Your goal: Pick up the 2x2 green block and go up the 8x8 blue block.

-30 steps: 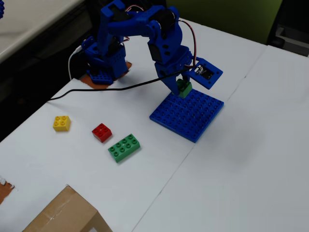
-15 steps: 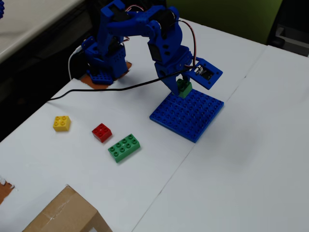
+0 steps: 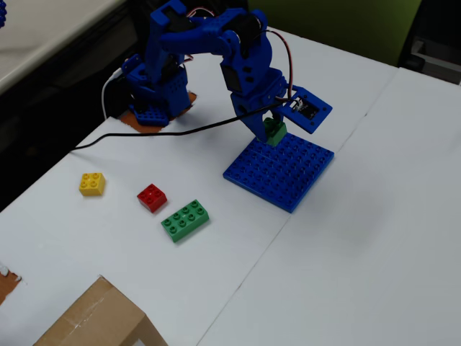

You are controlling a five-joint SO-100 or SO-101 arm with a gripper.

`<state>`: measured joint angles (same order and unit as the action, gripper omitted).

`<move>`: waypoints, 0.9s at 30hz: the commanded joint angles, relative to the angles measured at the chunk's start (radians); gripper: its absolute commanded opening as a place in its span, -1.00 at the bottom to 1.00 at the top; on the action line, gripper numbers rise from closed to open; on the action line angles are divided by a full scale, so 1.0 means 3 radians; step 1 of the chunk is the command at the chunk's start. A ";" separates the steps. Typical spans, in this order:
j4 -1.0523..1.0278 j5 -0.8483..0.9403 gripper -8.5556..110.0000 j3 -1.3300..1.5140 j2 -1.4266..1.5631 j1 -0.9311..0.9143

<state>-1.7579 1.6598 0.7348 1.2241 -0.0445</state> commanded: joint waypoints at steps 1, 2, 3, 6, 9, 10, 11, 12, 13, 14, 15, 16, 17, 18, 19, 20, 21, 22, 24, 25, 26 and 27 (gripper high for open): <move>-0.0005 -0.0010 -0.81 -0.0112 0.0046 -0.0020; -0.0005 -0.0010 -0.81 -0.0112 0.0046 -0.0020; -0.0005 -0.0010 -0.81 -0.0112 0.0046 -0.0020; -0.0005 -0.0005 -0.81 -0.0112 0.0046 -0.0020; -0.0005 -0.0005 -0.81 -0.0112 0.0046 -0.0020; -0.0005 -0.0005 -0.81 -0.0112 0.0046 -0.0020; -0.0005 -0.0005 -0.81 -0.0112 0.0051 -0.0020; -0.0010 -0.0005 -0.81 -0.0112 0.0056 -0.0020; -0.0015 0.0000 -0.81 -0.0112 0.0061 -0.0026; -0.0026 0.0005 -0.81 -0.0112 0.0061 -0.0031; -0.0031 0.0005 -0.81 -0.0112 0.0061 -0.0031; -0.0031 0.0005 -0.81 -0.0112 0.0061 -0.0031; -0.0036 0.0005 -0.81 -0.0112 0.0061 -0.0031; -0.0036 0.0000 -0.81 -0.0112 0.0061 -0.0031; -0.0036 0.0000 -0.81 -0.0112 0.0061 -0.0031; -0.0036 0.0000 -0.81 -0.0107 0.0061 -0.0031; -0.0036 0.0000 -0.81 -0.0107 0.0061 -0.0031; -0.0036 0.0000 -0.81 -0.0107 0.0061 -0.0031; -0.0036 0.0005 -0.81 -0.0107 0.0061 -0.0031; -0.0036 0.0005 -0.81 -0.0102 0.0061 -0.0031; -0.0036 0.0005 -0.81 -0.0102 0.0061 -0.0031; -0.0036 0.0005 -0.81 -0.0097 0.0061 -0.0031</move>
